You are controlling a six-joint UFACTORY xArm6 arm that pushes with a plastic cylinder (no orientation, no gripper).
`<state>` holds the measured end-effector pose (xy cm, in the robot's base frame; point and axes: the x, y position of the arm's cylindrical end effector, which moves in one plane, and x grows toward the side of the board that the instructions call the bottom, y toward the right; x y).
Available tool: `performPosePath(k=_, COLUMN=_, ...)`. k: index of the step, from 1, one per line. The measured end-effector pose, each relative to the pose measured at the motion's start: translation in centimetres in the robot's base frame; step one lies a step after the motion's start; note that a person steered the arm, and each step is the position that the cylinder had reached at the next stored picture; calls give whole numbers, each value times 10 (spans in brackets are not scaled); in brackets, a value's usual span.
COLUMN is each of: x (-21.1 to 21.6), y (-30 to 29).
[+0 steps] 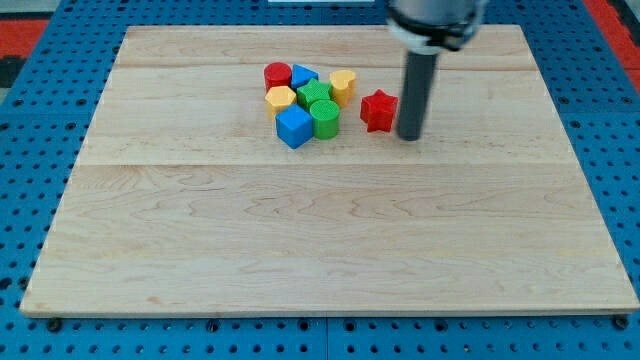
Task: Slide the red star slightly left
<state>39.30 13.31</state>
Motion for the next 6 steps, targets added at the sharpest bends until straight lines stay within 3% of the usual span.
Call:
performPosePath(k=1, x=-33, y=35)
performPosePath(k=3, x=-32, y=-39)
performPosePath(k=6, x=-32, y=-88)
